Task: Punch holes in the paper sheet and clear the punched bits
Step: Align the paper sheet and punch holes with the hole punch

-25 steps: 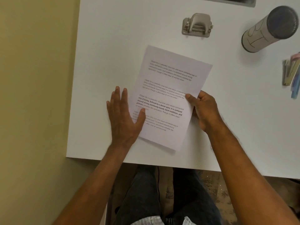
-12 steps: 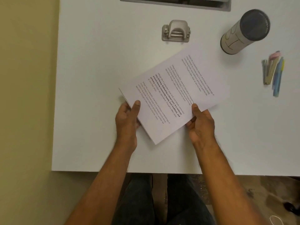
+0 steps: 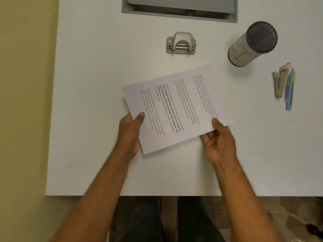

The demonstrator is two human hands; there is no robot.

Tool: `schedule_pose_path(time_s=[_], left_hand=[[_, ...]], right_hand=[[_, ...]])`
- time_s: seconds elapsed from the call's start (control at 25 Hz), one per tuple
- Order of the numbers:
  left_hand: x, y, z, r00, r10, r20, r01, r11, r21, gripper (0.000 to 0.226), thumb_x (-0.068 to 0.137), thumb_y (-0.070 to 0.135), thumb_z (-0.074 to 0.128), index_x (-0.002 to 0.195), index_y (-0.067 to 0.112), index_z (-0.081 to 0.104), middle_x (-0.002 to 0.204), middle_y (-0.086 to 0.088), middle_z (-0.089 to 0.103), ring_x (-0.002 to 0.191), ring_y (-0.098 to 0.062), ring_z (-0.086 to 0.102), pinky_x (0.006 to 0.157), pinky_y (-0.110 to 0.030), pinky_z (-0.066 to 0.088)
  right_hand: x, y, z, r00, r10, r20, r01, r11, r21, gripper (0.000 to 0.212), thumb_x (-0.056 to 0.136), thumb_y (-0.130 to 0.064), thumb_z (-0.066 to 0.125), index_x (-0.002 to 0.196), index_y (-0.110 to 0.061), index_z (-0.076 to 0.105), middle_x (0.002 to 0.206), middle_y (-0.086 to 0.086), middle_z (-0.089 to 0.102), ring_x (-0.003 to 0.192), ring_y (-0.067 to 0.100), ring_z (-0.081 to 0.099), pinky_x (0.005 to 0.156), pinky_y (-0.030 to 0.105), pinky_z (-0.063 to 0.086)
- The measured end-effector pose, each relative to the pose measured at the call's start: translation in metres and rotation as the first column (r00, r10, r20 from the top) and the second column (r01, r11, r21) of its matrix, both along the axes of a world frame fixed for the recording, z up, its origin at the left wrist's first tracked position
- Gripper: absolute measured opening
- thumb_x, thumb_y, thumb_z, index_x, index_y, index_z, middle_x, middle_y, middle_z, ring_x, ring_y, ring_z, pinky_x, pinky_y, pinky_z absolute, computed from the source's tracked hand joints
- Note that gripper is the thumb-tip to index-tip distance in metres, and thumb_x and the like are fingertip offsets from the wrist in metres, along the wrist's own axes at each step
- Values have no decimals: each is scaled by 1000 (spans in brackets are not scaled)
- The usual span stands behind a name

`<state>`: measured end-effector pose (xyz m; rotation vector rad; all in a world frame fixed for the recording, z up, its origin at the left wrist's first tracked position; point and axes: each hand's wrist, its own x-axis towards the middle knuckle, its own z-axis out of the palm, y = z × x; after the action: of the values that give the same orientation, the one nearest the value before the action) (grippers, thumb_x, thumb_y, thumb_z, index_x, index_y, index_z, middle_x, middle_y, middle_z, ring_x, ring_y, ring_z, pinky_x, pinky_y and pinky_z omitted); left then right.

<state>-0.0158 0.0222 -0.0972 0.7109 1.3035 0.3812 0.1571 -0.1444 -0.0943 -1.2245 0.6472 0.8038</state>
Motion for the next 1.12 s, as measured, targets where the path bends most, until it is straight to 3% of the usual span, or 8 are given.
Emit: schedule_pose_path(time_s=[0.2, 0.32, 0.44, 0.56, 0.68, 1.0, 1.12], left_hand=[[0, 35, -5, 993, -122, 10, 121, 993, 6, 16, 103, 14, 59, 114, 20, 70, 114, -6, 77, 100, -27, 74, 91, -46, 59], [7, 52, -4, 977, -211, 23, 210, 978, 10, 17, 103, 17, 60, 116, 21, 69, 114, -5, 78, 99, -24, 75, 87, -43, 61], [16, 65, -4, 966, -254, 37, 255, 967, -3, 15, 103, 19, 61, 114, 22, 70, 109, -1, 80, 95, -19, 77, 79, -37, 64], [24, 77, -5, 964, -262, 51, 262, 965, 0, 16, 103, 19, 60, 115, 21, 70, 110, -1, 79, 93, -17, 77, 77, -34, 64], [30, 86, -6, 957, -287, 37, 287, 958, 7, 19, 103, 21, 59, 120, 19, 68, 111, -2, 79, 95, -19, 76, 81, -36, 62], [36, 97, -6, 950, -313, 3, 313, 950, 14, 17, 105, 23, 56, 116, 20, 69, 103, 3, 80, 88, -13, 77, 74, -30, 63], [39, 97, -5, 949, -315, -1, 315, 949, 4, 17, 106, 24, 55, 115, 21, 69, 101, 4, 80, 88, -13, 77, 77, -32, 63]], right_hand=[[58, -8, 6, 947, 305, 102, -285, 942, -177, 22, 96, -11, 71, 117, -15, 72, 114, 5, 80, 110, 23, 75, 91, 44, 64], [79, 1, 11, 842, 524, 127, -476, 833, -282, 24, 99, -28, 70, 120, -16, 75, 117, 1, 80, 115, 20, 74, 103, 41, 57], [87, 17, 13, 734, 651, 194, -545, 735, -403, 21, 105, -33, 61, 108, -21, 77, 106, -8, 82, 99, 9, 76, 93, 29, 56], [93, 29, 11, 686, 690, 232, -527, 691, -496, 21, 106, -31, 59, 102, -19, 76, 94, -13, 81, 82, 2, 72, 78, 22, 54], [98, 32, 7, 682, 689, 245, -513, 690, -511, 21, 105, -28, 61, 104, -14, 76, 95, -9, 80, 77, 1, 70, 70, 16, 53], [100, 35, 0, 655, 711, 256, -537, 677, -503, 20, 106, -26, 59, 112, -10, 70, 107, 1, 78, 86, 11, 69, 74, 22, 52], [100, 37, -3, 653, 712, 257, -539, 676, -503, 21, 106, -25, 60, 116, -9, 68, 108, 1, 78, 84, 9, 70, 69, 16, 54]])
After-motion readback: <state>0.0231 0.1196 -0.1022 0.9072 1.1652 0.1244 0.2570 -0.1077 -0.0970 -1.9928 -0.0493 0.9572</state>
